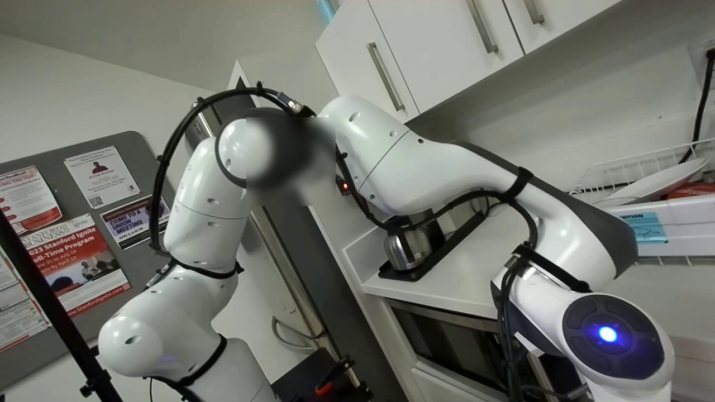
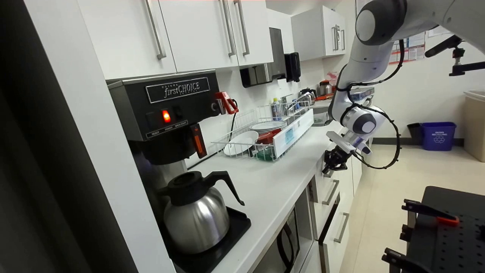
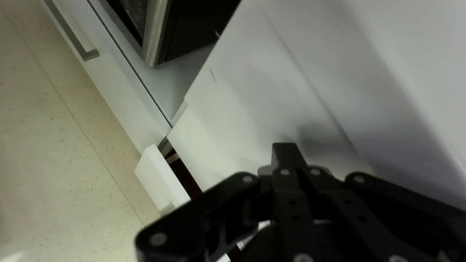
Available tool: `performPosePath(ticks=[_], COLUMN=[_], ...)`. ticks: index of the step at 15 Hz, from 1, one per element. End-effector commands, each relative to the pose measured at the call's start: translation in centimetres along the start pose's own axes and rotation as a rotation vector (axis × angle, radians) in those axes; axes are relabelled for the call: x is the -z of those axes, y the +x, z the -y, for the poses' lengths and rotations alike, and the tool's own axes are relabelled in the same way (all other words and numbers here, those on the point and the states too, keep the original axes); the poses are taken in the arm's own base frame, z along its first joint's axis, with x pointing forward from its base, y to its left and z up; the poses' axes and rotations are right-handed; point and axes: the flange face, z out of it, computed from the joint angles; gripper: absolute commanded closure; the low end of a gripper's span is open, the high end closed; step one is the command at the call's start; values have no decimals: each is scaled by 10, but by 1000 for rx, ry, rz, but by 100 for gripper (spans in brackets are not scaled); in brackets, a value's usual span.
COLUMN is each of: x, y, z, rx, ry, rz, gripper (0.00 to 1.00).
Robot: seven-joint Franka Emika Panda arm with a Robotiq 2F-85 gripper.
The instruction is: Close the top drawer
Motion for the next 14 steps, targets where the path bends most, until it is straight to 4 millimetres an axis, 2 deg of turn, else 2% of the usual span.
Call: performPosePath(ticks=[1, 4, 8, 14], x=[50, 92, 148, 214], y=[-32, -49, -84, -139], z=[-17, -26, -40, -67], rx=[160, 334, 572, 906], ry=[-15, -19, -7, -23], rz=[-98, -166, -211, -330], gripper=[100, 100, 100, 100])
